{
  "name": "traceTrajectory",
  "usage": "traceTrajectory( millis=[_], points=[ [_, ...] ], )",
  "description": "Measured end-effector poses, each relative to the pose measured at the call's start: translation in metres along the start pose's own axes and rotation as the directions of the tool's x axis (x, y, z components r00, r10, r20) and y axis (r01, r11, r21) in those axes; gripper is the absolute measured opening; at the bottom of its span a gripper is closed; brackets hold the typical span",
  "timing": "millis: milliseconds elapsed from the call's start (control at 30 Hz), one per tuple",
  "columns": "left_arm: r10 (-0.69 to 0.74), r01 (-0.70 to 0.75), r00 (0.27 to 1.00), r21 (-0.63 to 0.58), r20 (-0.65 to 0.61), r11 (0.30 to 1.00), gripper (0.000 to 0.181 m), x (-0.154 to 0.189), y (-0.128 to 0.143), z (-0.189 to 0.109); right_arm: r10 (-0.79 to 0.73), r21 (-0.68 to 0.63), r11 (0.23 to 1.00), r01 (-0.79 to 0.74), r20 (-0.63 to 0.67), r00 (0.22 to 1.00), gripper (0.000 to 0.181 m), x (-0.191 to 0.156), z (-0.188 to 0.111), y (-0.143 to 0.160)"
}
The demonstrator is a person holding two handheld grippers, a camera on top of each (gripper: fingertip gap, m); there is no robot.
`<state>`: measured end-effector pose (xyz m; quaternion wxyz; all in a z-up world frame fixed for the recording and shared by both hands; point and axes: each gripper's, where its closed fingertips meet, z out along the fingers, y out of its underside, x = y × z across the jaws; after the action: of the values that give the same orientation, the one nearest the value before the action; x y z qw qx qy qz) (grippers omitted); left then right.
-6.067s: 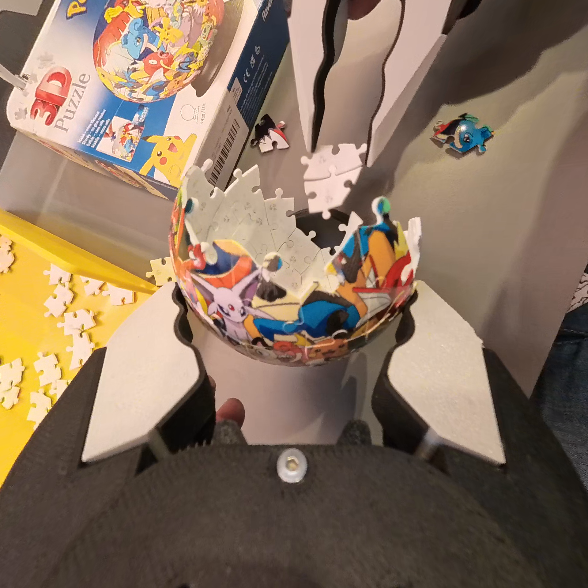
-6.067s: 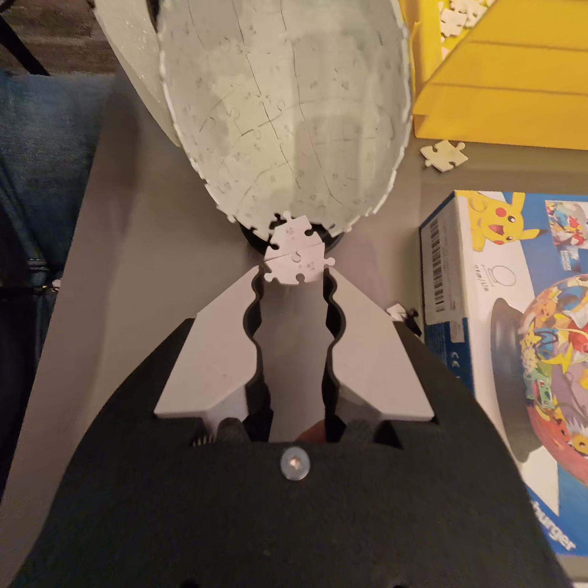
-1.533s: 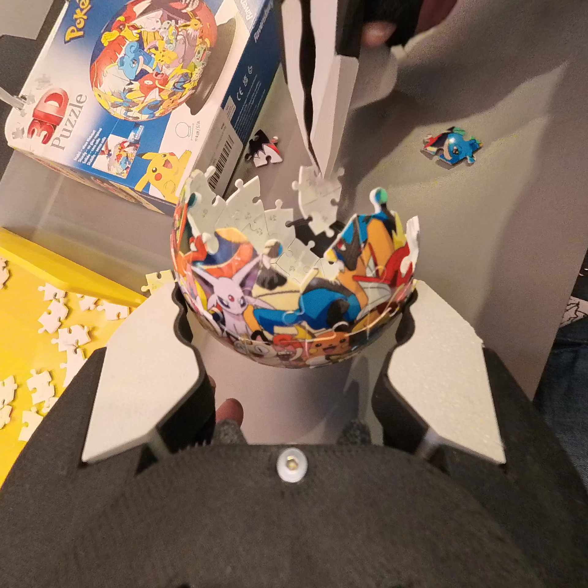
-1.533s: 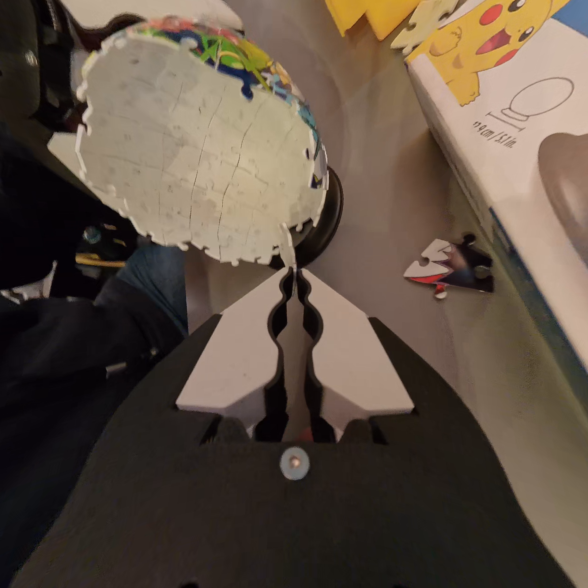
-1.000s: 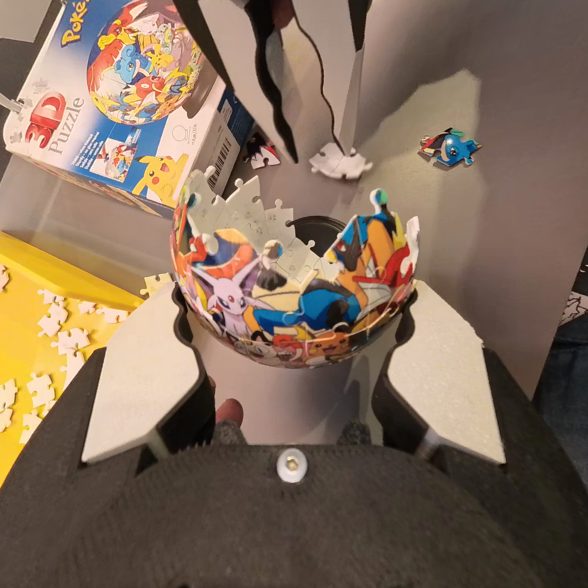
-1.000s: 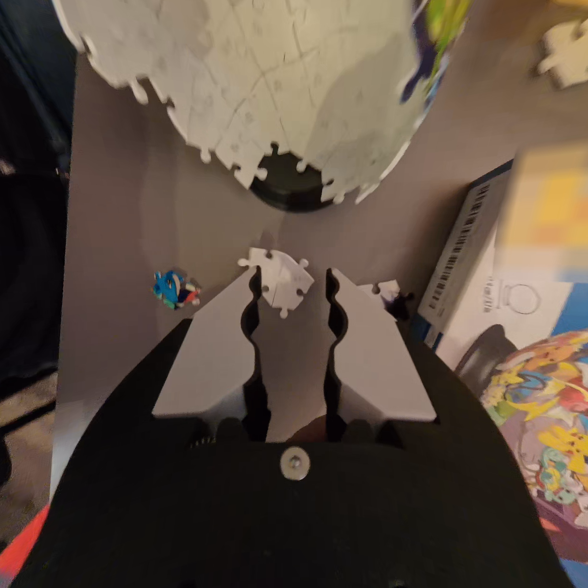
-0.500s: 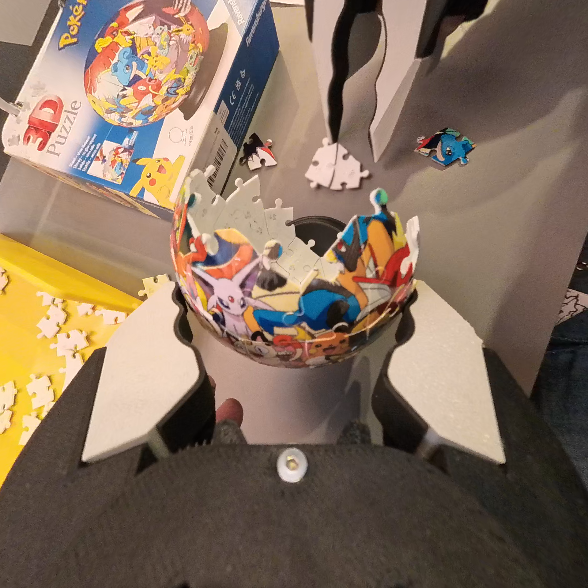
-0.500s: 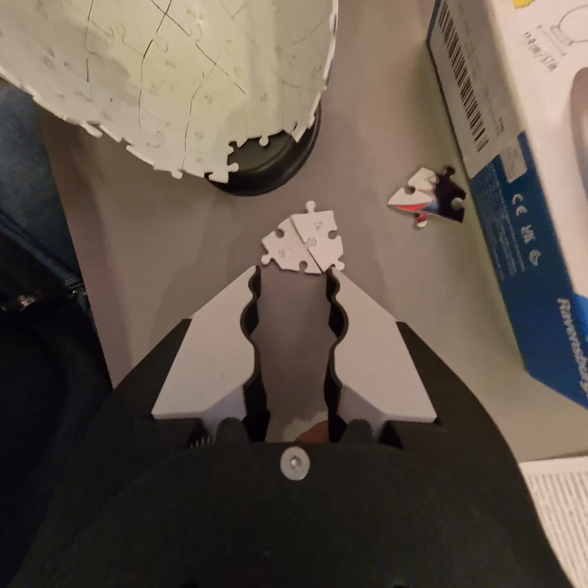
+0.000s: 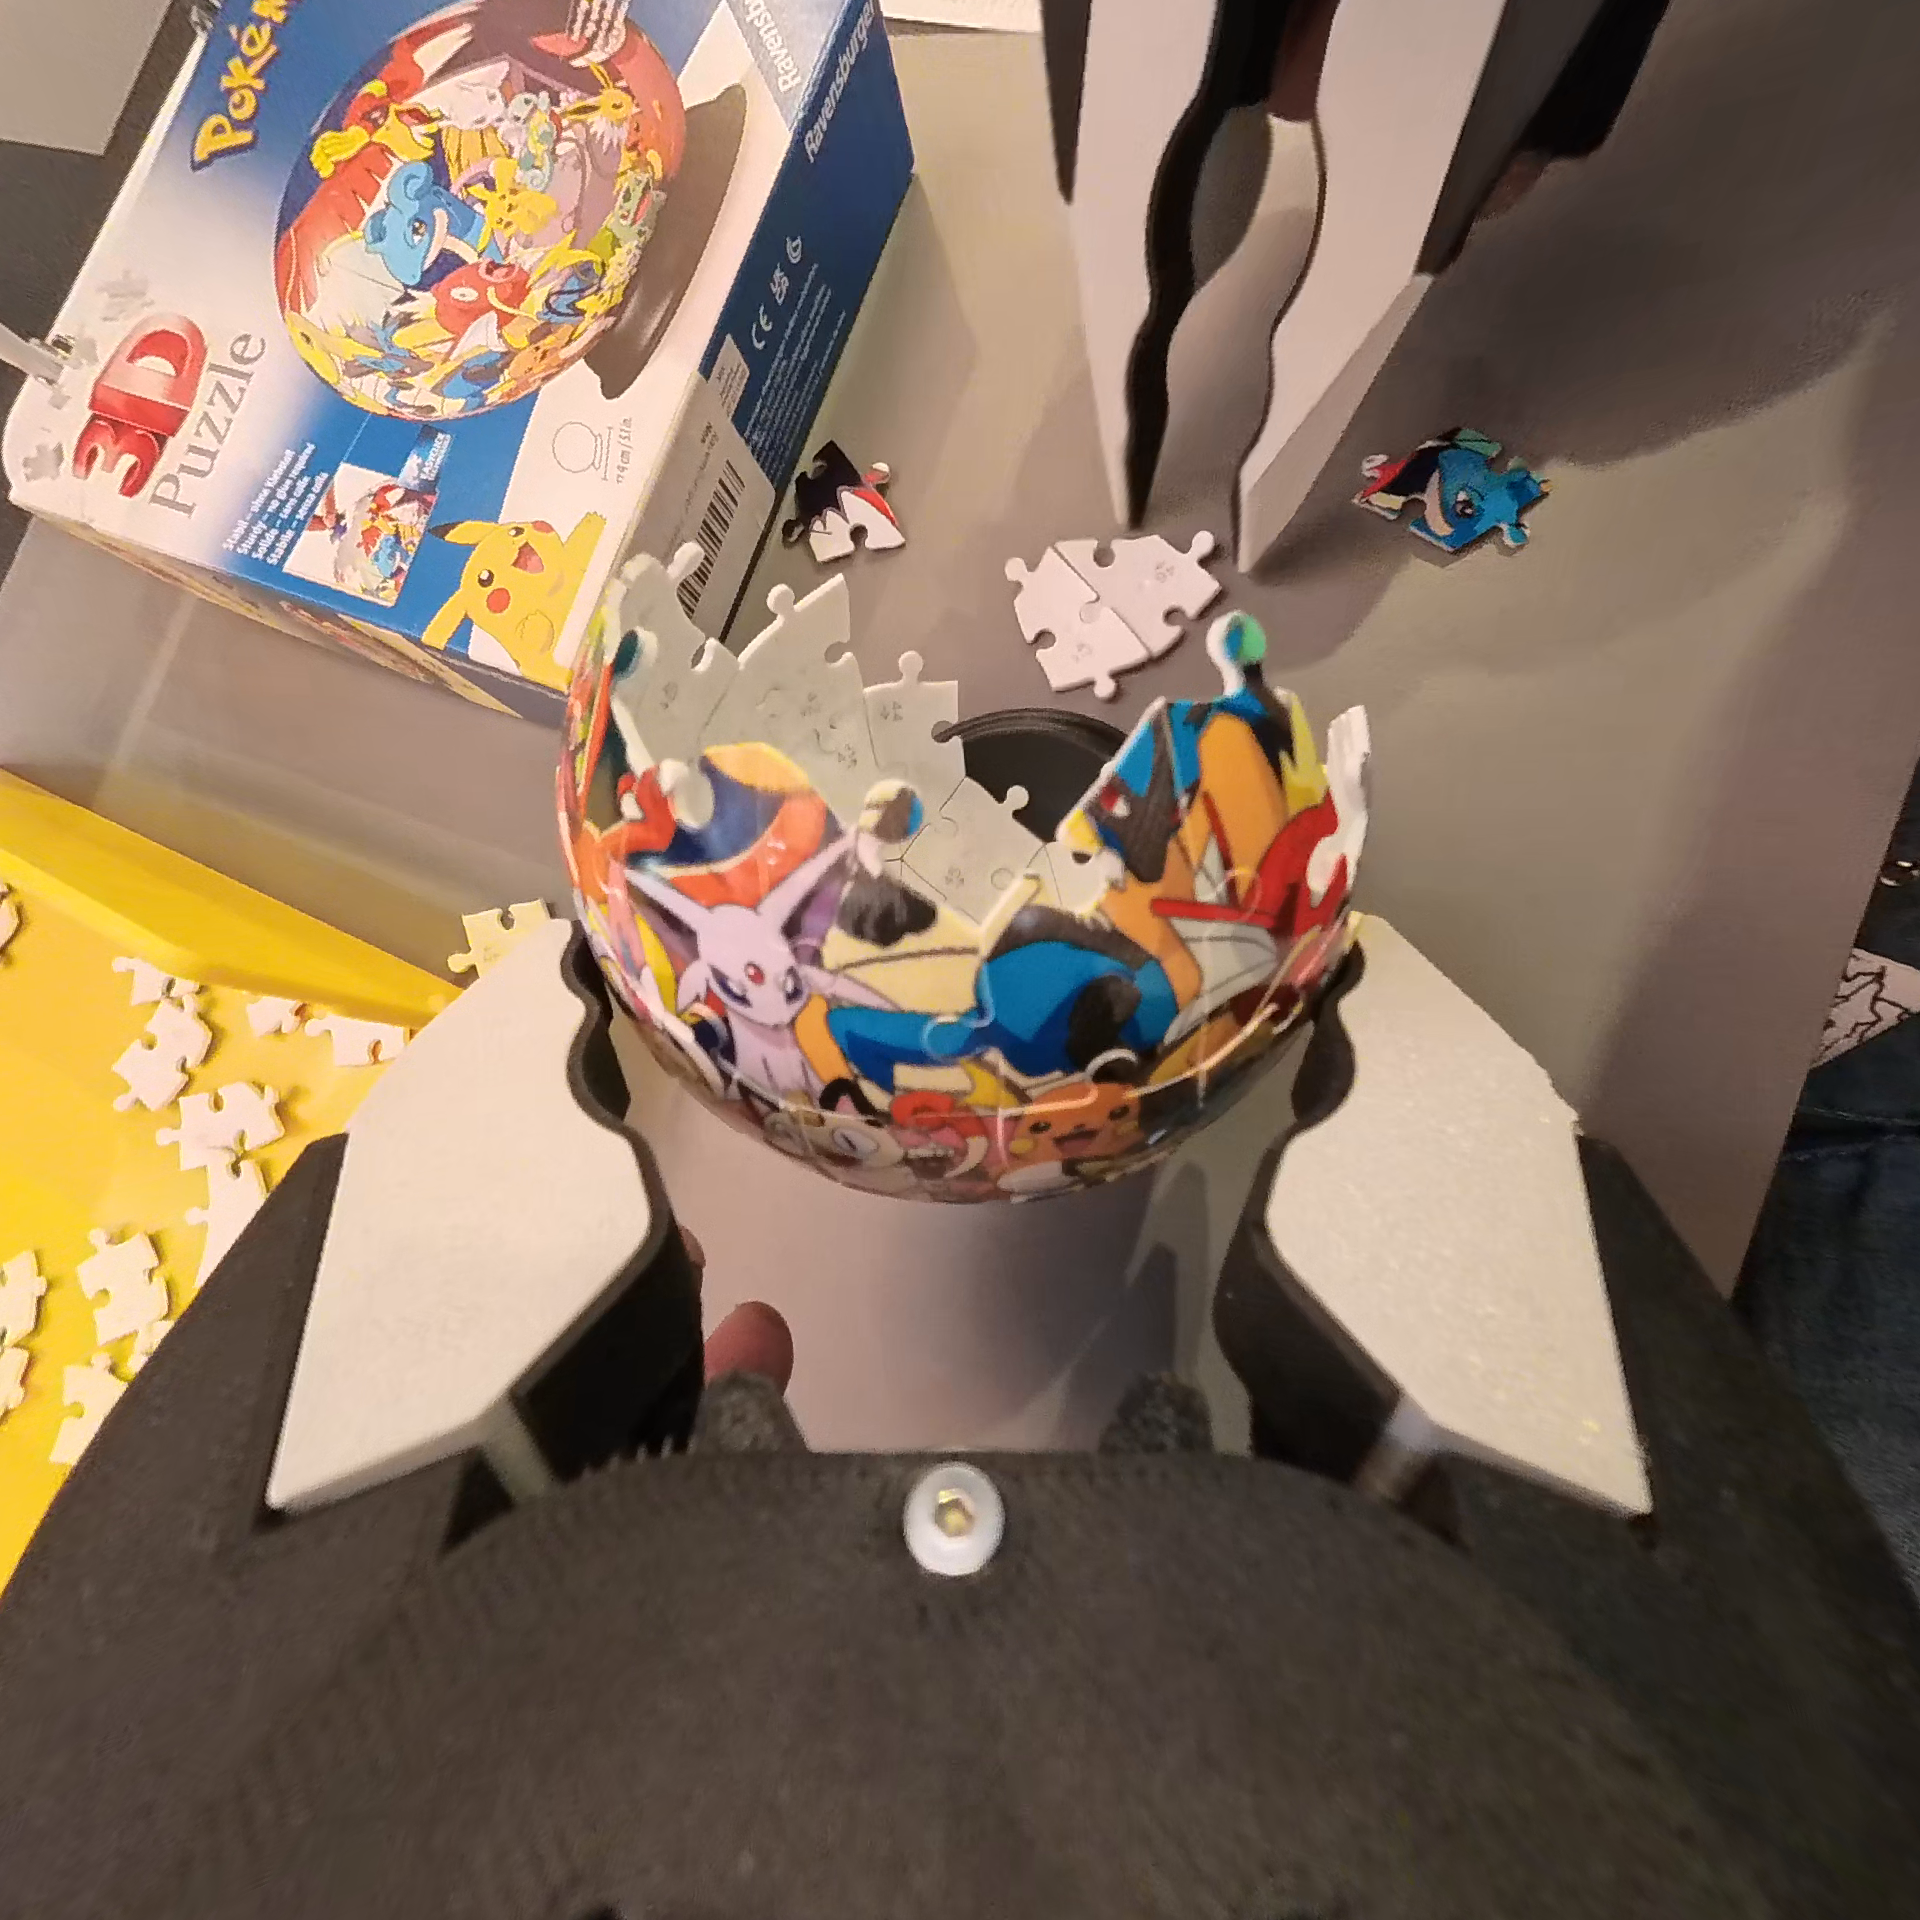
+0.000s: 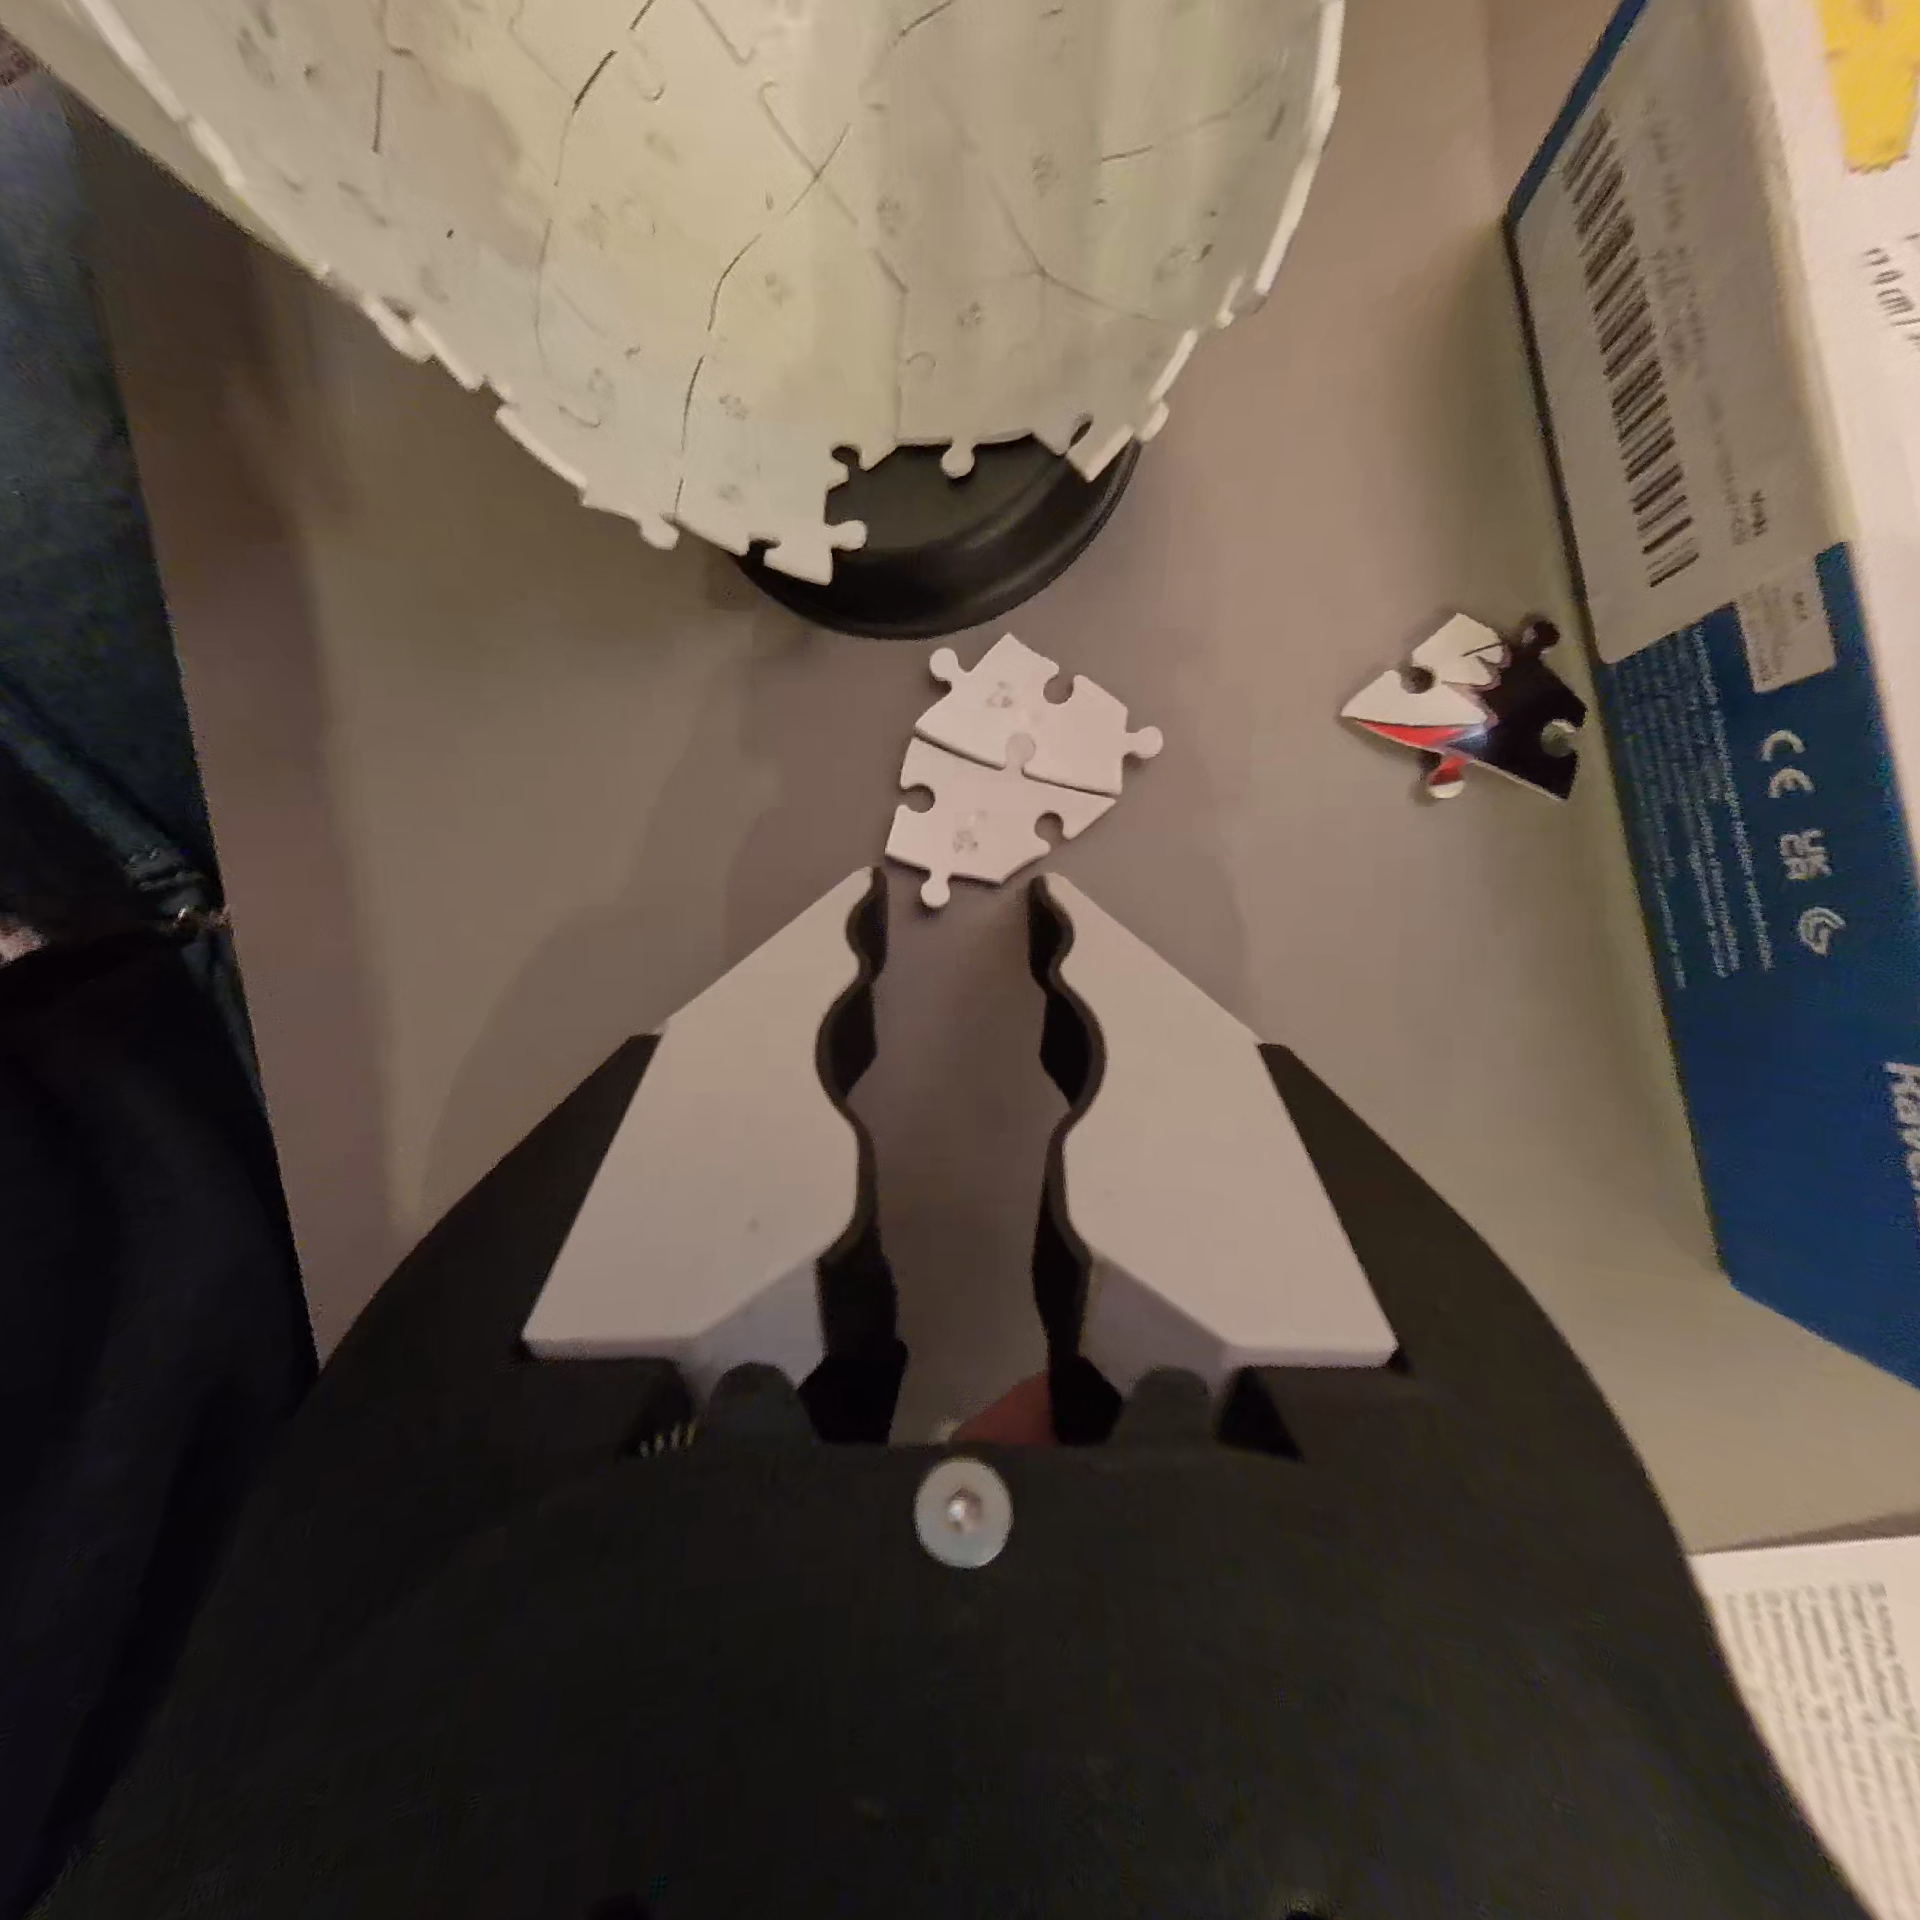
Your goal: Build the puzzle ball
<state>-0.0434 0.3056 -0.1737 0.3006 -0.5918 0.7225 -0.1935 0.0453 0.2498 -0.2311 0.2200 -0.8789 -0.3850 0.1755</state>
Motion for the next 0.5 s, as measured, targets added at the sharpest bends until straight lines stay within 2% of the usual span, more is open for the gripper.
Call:
traceTrajectory(
  millis=[133, 367, 500],
  points=[
    [0.004, -0.004, 1.000, -0.006, 0.003, 1.000, 0.126, 0.0007, 0.0006, -0.0009, 0.021, 0.019, 1.000, -0.020, -0.061, 0.998, 0.004, 0.0048, 0.0019, -0.0009],
    [0.003, -0.003, 1.000, -0.003, 0.002, 1.000, 0.126, 0.0007, 0.0001, -0.0003, -0.004, 0.044, 0.999, 0.006, -0.033, 0.999, 0.003, 0.0039, 0.0003, -0.0003],
    [0.003, -0.003, 1.000, -0.005, 0.003, 1.000, 0.126, 0.0005, 0.0001, -0.0004, -0.083, 0.058, 0.995, 0.083, -0.001, 0.997, 0.003, 0.0027, -0.0064, -0.0048]
  ],
)
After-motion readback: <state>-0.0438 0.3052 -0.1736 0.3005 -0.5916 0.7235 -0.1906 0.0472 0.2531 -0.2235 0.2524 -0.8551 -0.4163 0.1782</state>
